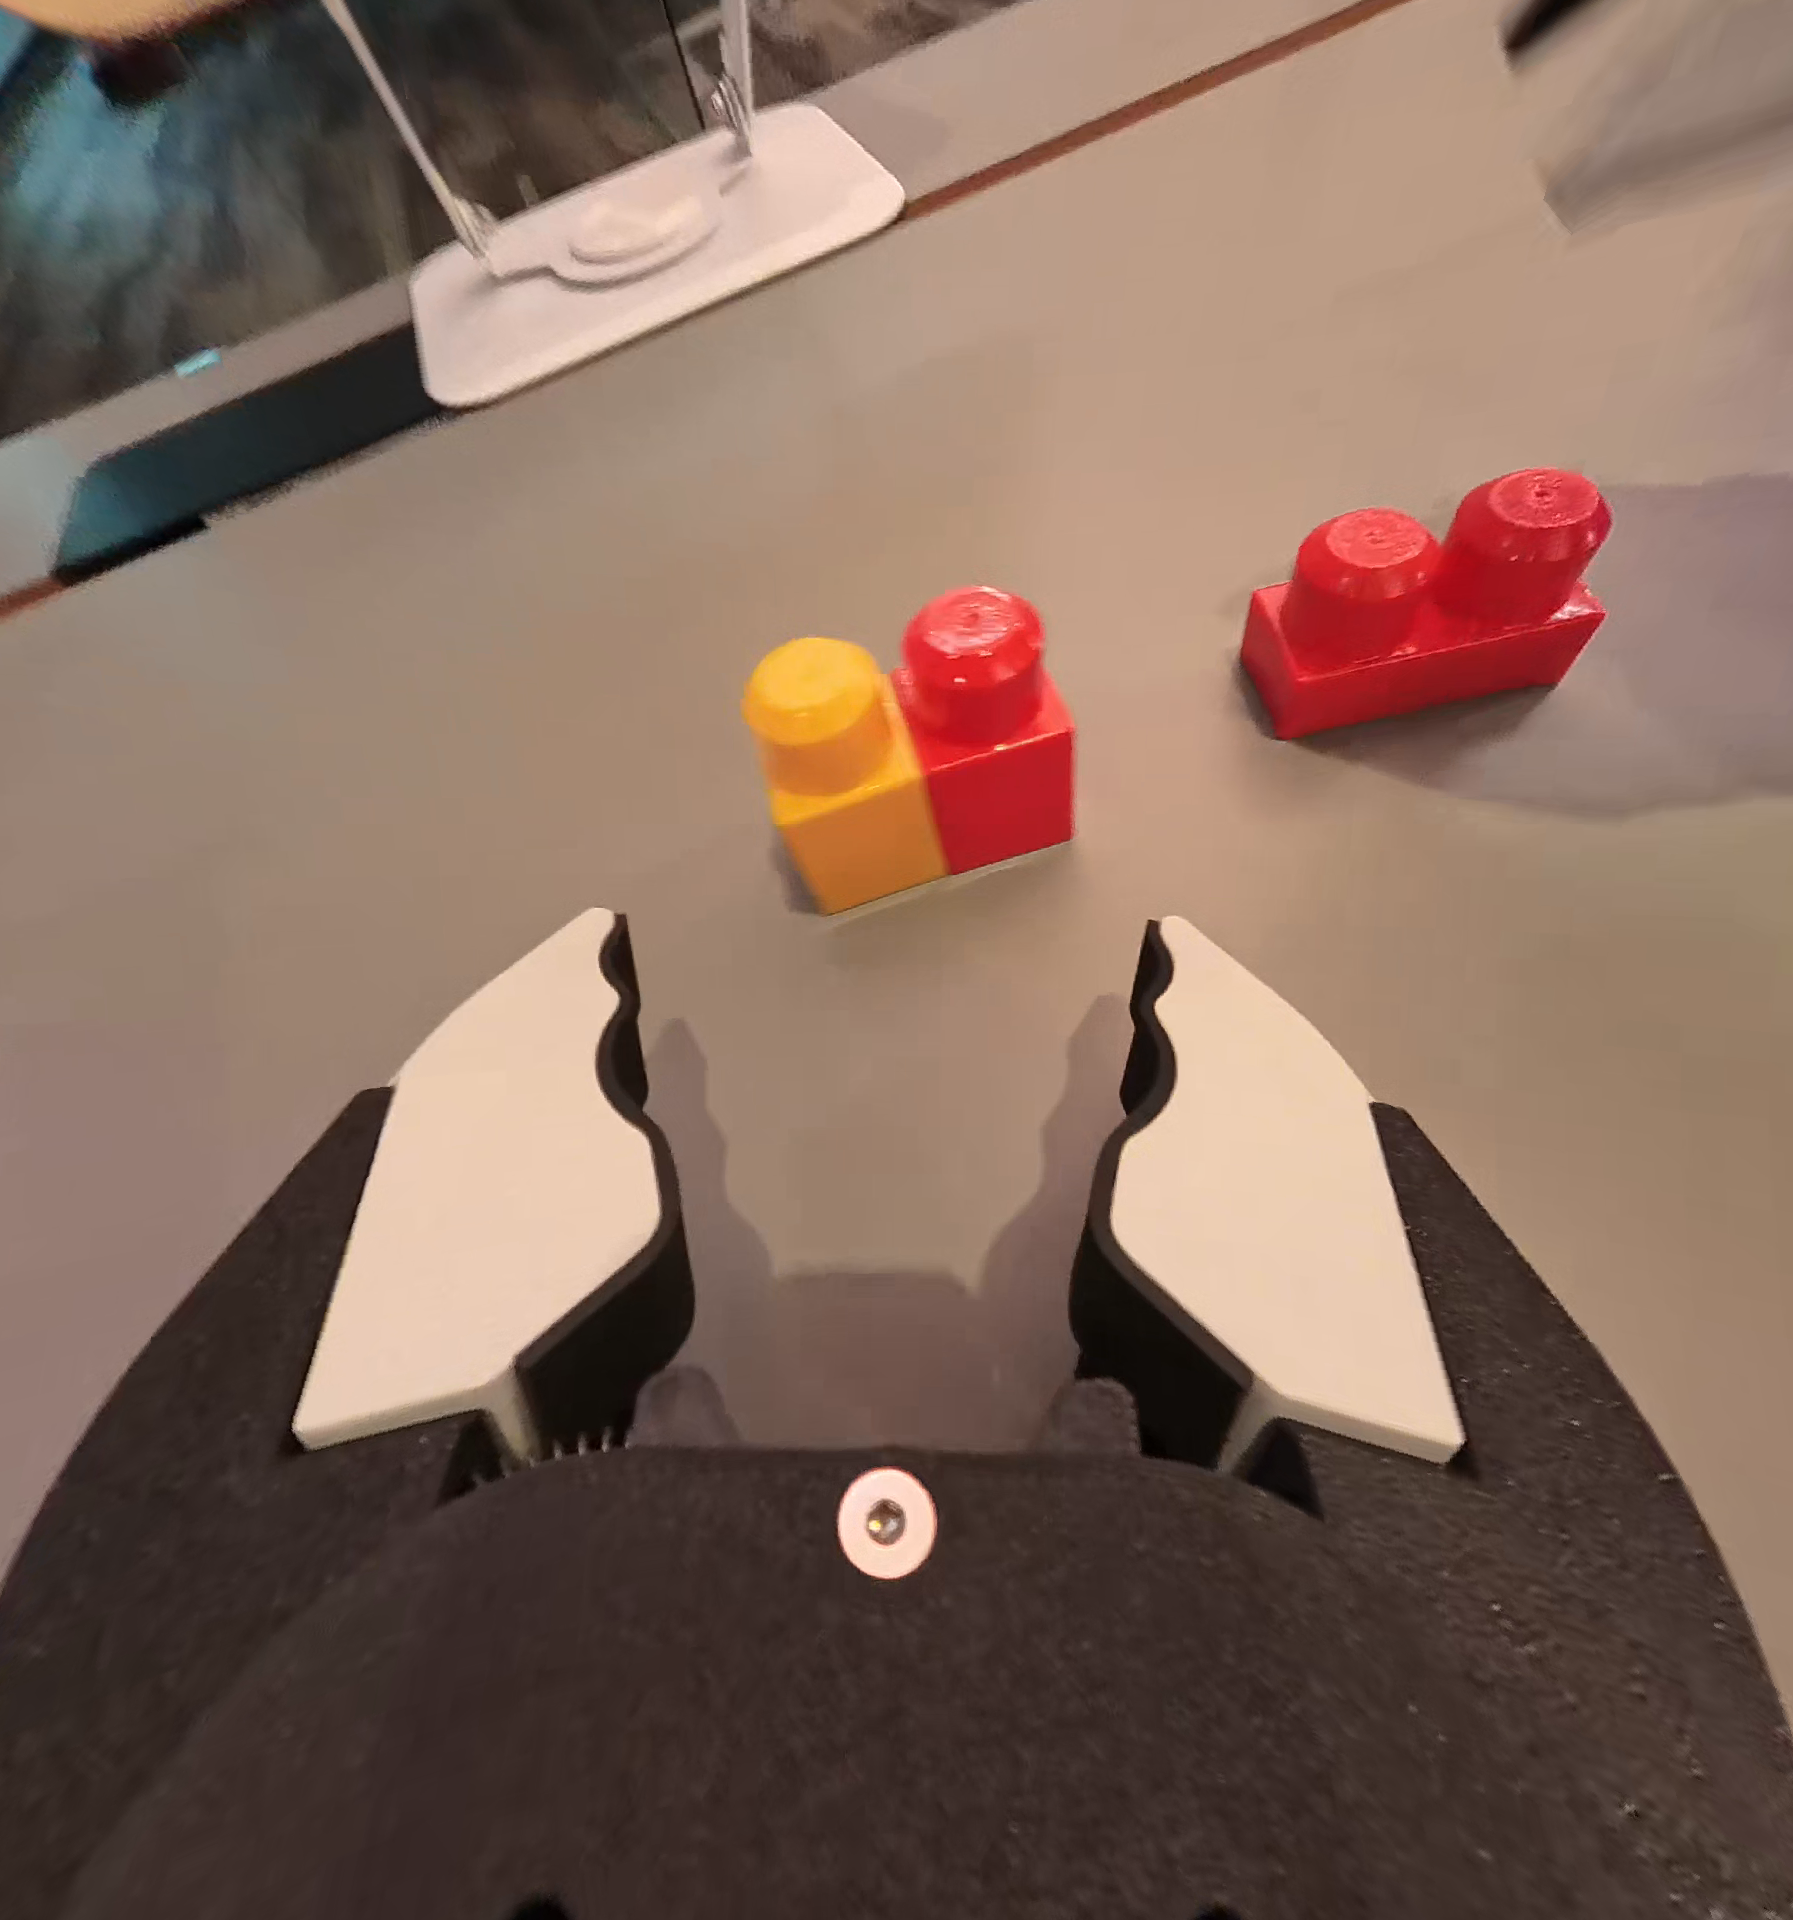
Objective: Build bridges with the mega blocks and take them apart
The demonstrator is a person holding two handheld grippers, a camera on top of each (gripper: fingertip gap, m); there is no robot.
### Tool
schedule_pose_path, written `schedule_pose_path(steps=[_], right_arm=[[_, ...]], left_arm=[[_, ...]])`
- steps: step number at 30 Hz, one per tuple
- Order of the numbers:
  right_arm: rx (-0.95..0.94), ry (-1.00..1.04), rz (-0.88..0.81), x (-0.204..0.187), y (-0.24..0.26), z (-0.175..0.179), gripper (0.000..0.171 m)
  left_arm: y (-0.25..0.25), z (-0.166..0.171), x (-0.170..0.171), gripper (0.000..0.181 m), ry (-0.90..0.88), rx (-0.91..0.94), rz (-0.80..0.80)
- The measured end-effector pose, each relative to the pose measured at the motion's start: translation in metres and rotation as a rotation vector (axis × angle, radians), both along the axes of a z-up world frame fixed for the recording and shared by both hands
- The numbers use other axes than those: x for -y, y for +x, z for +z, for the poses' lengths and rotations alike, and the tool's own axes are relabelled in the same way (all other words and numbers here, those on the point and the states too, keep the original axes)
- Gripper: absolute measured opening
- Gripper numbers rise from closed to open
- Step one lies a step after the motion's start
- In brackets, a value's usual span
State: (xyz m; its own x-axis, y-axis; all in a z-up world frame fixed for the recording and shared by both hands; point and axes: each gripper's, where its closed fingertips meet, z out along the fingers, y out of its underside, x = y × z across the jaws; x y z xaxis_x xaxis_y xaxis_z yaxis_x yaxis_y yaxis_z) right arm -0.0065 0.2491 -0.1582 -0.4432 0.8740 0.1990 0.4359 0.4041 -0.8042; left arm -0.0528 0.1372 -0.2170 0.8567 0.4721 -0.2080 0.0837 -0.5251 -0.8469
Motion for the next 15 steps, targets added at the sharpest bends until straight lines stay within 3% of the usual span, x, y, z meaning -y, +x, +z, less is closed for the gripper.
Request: schedule_pose_path(steps=[3, 6, 15], right_arm=[[0.006, 0.009, 0.107, 0.023, -0.018, 0.004, 0.019], [0.113, -0.015, 0.214, 0.038, -0.029, -0.019, 0.021], [0.142, -0.003, 0.236, 0.019, -0.034, -0.032, 0.020]], left_arm=[[0.001, -0.007, -0.010, 0.091, -0.022, -0.007, 0.016], [0.000, -0.004, -0.012, 0.087, -0.002, -0.015, 0.030], [-0.008, -0.012, -0.016, 0.083, -0.014, 0.070, 0.074]])
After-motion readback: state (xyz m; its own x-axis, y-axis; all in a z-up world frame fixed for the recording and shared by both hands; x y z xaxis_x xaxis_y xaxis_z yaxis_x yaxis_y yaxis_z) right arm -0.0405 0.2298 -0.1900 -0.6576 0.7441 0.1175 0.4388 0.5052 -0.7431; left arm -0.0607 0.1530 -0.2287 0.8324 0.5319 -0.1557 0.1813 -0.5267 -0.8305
